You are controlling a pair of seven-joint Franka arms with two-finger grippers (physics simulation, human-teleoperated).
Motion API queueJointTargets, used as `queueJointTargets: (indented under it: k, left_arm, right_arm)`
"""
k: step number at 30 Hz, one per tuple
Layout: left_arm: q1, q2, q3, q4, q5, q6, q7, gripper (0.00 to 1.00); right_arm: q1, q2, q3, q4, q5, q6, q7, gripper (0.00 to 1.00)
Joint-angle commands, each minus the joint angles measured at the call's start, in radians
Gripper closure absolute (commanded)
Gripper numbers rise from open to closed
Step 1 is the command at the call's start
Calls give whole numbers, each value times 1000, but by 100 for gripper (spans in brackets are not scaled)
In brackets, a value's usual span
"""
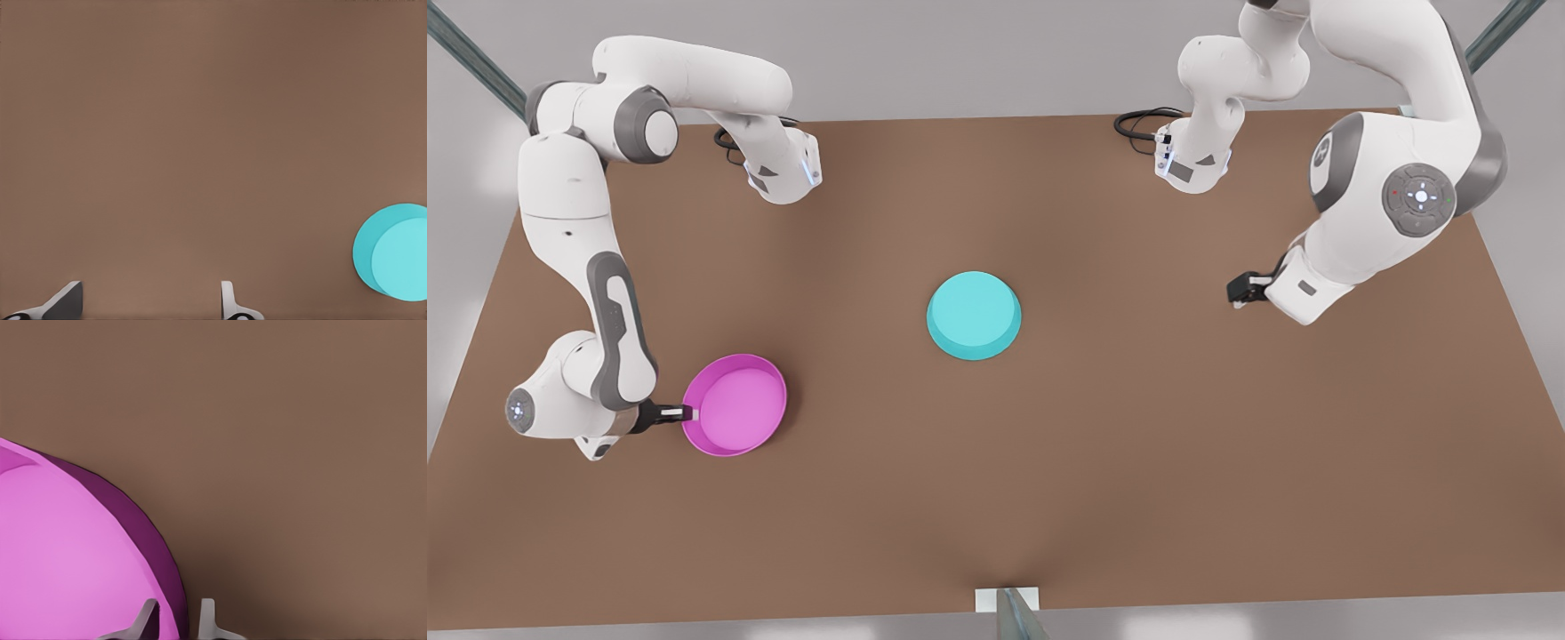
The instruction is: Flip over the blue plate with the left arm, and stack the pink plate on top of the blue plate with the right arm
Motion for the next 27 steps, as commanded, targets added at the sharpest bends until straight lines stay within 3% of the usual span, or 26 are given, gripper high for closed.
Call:
queueJointTargets:
  k: [1,3,7,27]
  left_arm:
    - [-1,0,0,0,1,0,0,0]
    - [-1,0,0,0,4,0,-2,0]
    - [-1,0,0,0,4,0,-2,0]
    - [-1,3,-6,0,8,0,-6,0]
  right_arm:
    - [0,0,0,0,0,0,0,63]
    - [0,0,0,2,0,0,-2,64]
    - [-5,-2,0,0,2,0,-35,77]
    - [-8,-17,0,0,6,-6,-80,79]
